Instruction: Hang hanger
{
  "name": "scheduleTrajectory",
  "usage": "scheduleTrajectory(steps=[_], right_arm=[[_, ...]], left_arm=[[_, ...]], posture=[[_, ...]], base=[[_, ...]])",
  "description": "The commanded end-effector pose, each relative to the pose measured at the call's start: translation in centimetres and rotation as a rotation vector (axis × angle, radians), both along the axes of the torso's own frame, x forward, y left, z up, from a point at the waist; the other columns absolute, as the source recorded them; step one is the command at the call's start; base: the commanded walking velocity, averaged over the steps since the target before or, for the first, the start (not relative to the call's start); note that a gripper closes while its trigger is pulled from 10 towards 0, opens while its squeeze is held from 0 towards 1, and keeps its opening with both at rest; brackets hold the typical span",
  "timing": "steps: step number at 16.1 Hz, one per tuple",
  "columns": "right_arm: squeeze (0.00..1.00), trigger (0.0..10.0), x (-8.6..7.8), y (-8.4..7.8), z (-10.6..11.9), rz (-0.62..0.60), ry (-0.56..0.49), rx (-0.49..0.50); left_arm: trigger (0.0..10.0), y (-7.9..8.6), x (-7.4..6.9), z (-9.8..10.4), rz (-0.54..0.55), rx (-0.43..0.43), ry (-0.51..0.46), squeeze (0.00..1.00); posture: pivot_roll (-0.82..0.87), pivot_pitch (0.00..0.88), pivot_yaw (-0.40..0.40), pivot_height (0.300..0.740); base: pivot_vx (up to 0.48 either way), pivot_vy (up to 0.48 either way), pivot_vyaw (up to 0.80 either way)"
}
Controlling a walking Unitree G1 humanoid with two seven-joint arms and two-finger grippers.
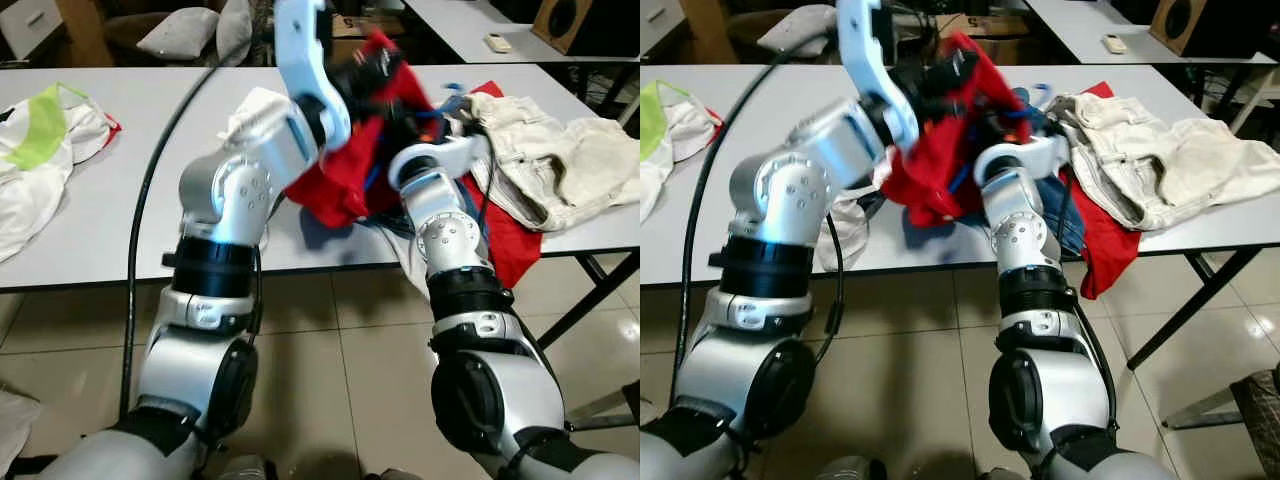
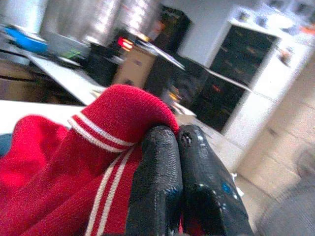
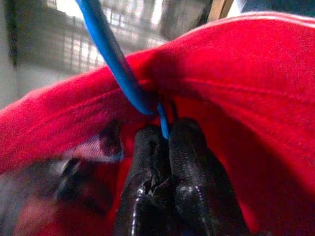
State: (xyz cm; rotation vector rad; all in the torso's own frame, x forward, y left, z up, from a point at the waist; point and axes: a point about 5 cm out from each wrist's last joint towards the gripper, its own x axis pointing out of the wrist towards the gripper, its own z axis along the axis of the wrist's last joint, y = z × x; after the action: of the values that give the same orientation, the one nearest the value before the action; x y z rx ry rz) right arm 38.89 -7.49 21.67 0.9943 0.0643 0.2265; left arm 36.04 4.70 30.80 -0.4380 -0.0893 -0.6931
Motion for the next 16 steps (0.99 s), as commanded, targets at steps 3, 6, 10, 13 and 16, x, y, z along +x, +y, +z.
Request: scheduleTrajectory(steps=[3,6,10,13,16], right_arm=[[0.00,10.0,-2.2,3.5,0.7,0.243,-0.017,0.059],[0.00,10.0,-3.0,2.1,1.0,0.298,-0.031,0.017],[0.00,10.0,-3.4,0.0,0.4,0.287,0.009,0.014],[0.00,10.0,-3.1,-0.9,0.2,0.262,0.025,0.021],[0.00,10.0,-2.5,-2.5,-0.5,0.217,0.051,0.001]], left_arm=[[0.0,1.1,0.9,1.0,0.099,-0.025,-0.020,0.00],[10.0,-0.4,0.0,0.7,-0.048,0.046,-0.021,0.00],[10.0,-1.5,-1.9,1.7,-0.296,0.052,-0.078,1.00],[10.0,-1.1,-2.7,1.9,-0.362,0.182,-0.128,1.00],[10.0,0.4,-2.7,2.5,-0.308,0.218,-0.171,1.00]], posture=[[-0.03,0.000,0.004,0.740],[-0.04,0.000,0.004,0.740],[-0.03,0.000,-0.007,0.740],[-0.01,0.000,-0.016,0.740],[0.03,0.000,-0.039,0.740]], base=[[0.000,0.000,0.00],[0.000,0.000,0.00],[0.000,0.000,0.00],[0.000,0.000,0.00],[0.000,0.000,0.00]])
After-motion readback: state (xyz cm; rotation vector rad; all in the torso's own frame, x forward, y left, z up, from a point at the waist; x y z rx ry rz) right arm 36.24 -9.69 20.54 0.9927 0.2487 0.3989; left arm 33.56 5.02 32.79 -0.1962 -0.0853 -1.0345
